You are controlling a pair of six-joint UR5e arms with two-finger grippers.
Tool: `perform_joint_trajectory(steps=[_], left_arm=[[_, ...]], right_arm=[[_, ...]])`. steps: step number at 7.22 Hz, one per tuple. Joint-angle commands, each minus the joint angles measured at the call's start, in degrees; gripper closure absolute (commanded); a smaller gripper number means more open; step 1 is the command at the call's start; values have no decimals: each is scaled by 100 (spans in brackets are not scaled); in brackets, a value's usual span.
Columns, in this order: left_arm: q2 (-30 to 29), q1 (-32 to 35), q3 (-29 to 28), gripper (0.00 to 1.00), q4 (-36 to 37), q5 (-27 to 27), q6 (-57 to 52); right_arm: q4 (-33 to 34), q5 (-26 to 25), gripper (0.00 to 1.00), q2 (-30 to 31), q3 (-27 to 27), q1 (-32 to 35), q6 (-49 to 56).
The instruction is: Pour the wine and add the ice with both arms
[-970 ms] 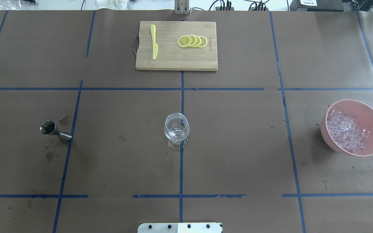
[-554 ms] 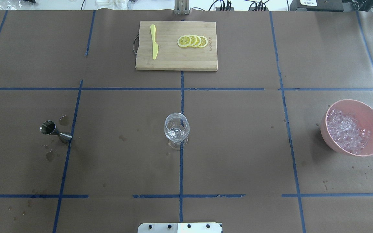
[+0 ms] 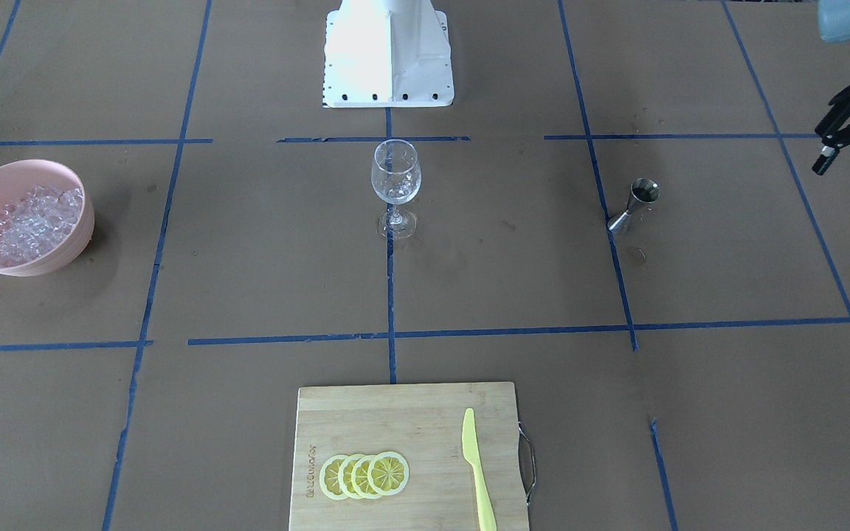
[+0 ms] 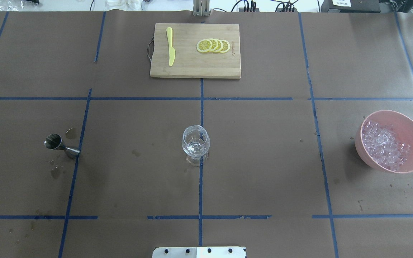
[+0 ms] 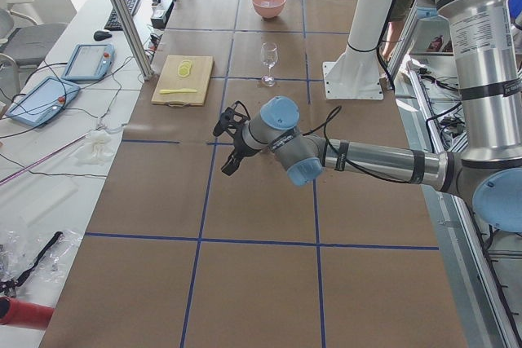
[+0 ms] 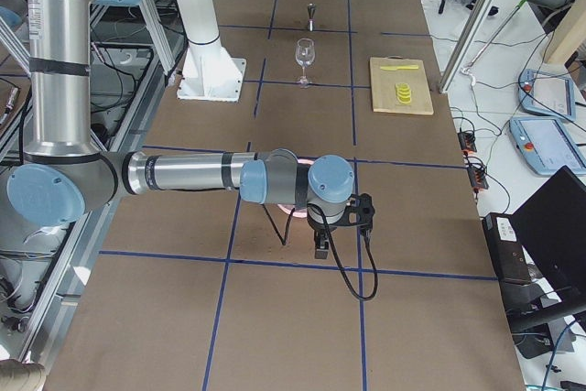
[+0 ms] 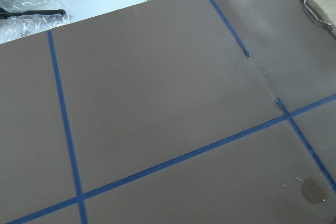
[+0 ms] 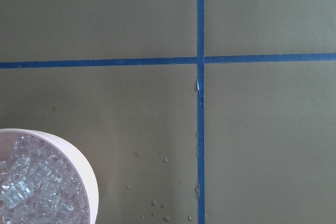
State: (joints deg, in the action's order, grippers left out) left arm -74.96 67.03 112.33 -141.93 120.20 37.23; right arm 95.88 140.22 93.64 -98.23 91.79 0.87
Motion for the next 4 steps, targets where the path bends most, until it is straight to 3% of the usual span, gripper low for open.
perform_joint_trajectory(steps=[1,2,4], left_arm=[[235,-1370,744,0,-90,-1141,1431],[297,-2081,973,0,-55,-1870,2080],[770,-2692,1544,0,-46,-2436,2673]], right_arm=[[-8,-3,0,-4,58,-4,10],[-8,-3,0,5,58,5,10],[1,-3,0,5,58,5,10]])
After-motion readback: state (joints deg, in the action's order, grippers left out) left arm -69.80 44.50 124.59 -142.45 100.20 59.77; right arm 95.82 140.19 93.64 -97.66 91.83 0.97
